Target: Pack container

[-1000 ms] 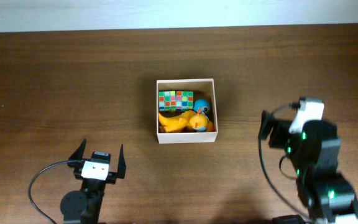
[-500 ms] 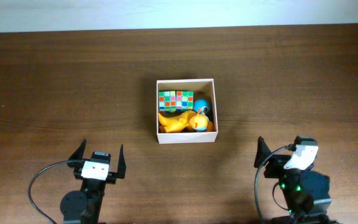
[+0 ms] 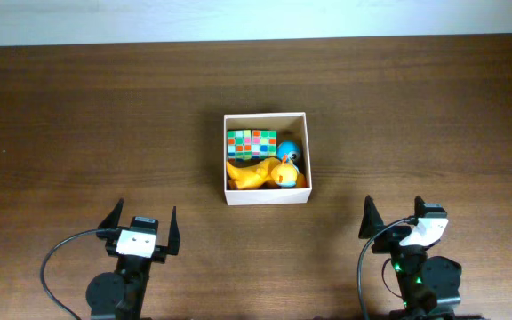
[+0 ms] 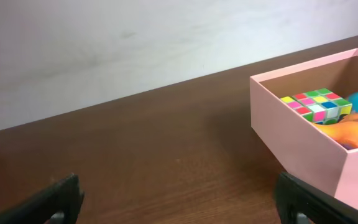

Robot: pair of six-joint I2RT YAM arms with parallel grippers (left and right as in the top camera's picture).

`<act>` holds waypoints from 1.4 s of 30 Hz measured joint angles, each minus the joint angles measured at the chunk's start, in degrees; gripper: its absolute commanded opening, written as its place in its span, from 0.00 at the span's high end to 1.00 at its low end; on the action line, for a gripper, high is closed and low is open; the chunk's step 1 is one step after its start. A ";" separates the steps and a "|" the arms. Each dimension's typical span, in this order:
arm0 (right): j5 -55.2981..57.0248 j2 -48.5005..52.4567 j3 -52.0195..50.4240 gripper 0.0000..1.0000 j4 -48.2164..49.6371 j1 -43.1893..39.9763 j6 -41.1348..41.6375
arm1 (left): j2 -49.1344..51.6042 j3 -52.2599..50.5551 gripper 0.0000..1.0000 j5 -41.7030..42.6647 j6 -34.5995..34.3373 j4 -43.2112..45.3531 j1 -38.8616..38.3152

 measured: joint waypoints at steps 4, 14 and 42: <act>0.52 -1.09 -1.70 0.01 3.63 0.00 -0.90 | 0.00 0.00 0.01 0.00 0.00 0.00 0.00; 0.92 -1.22 -2.75 0.01 5.60 0.00 -6.88 | 0.00 0.00 0.01 -0.02 0.00 0.00 0.00; 1.36 -1.22 -2.89 0.01 5.88 0.00 -12.98 | 0.00 0.00 0.01 0.00 0.00 0.00 0.00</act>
